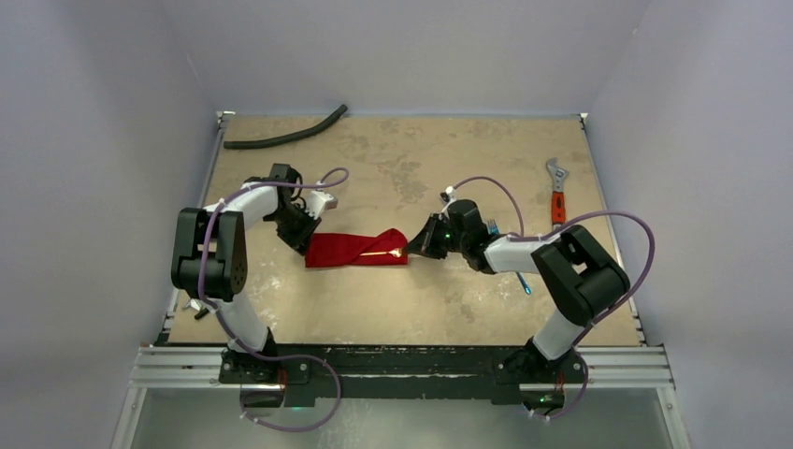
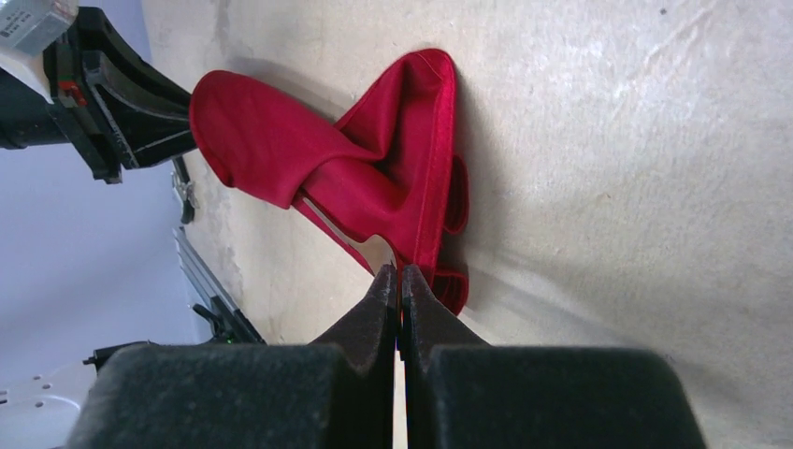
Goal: Fold the napkin into a case and place the utensils inside
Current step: Insert the fork into the folded napkin.
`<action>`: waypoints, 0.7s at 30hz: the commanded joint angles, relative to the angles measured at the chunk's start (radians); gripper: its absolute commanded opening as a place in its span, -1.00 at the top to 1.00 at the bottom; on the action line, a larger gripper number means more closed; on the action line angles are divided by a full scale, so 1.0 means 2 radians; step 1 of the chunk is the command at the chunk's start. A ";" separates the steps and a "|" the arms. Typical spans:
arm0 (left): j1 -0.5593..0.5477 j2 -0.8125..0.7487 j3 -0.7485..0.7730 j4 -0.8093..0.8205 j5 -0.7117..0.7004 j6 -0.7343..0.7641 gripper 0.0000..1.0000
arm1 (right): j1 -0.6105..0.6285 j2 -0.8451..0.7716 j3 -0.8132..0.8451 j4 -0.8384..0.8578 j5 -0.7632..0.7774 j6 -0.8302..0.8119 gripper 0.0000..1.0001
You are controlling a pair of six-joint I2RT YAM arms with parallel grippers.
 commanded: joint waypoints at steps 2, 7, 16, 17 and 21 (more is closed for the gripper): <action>-0.008 0.042 -0.021 0.021 0.030 0.018 0.81 | 0.004 0.010 0.033 0.028 0.006 0.007 1.00; -0.008 0.045 -0.020 0.019 0.030 0.023 0.82 | 0.005 0.013 0.046 0.023 0.009 0.001 1.00; -0.008 0.042 -0.020 0.016 0.030 0.027 0.84 | 0.018 0.054 0.076 0.024 0.001 -0.009 1.00; -0.008 0.042 -0.019 0.015 0.030 0.027 0.84 | 0.020 0.057 0.080 0.020 0.003 -0.011 1.00; -0.007 0.043 -0.018 0.012 0.032 0.027 0.85 | 0.024 0.068 0.103 -0.005 0.011 -0.025 1.00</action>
